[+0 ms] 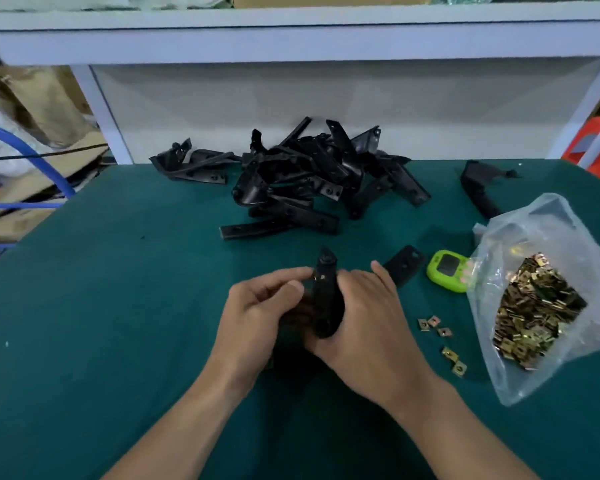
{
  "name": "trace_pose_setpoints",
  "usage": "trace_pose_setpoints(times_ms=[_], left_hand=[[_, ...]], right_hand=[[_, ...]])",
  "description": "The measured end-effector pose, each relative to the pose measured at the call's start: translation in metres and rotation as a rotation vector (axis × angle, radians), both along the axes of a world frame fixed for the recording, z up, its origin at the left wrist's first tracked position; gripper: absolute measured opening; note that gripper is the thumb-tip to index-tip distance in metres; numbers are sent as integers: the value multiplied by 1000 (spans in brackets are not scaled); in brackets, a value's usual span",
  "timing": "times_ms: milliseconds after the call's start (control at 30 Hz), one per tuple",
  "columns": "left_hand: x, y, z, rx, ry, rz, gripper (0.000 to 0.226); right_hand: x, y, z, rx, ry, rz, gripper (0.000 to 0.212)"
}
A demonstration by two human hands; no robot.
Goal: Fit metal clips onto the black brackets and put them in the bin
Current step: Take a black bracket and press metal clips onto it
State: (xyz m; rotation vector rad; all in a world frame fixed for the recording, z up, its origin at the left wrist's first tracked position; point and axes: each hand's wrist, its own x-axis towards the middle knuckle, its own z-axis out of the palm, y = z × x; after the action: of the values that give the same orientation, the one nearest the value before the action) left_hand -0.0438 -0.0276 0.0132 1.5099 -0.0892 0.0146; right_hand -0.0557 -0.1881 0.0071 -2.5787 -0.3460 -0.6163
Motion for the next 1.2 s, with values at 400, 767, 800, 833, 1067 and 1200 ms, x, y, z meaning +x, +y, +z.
trace_pose_setpoints(times_ms=[400,767,800,833,1067,1200], left_hand=[[22,30,-16,947,-221,161,14],[16,17,-22,1048,-415,145,6],[16,15,-22,1062,-417,162,5],[16,13,-22,1073,-412,184,9],[4,-1,-14,1343,-559,74,10],[3,0,-12,1365,-514,77,14]], right_hand=[[12,-9,-12,111,68,10,40],[13,-1,-16,176,98,80,39],[13,-1,-15,185,95,79,39],[13,0,-14,193,90,74,39],[15,-3,-7,194,88,59,34],[14,-3,-7,196,81,64,32]])
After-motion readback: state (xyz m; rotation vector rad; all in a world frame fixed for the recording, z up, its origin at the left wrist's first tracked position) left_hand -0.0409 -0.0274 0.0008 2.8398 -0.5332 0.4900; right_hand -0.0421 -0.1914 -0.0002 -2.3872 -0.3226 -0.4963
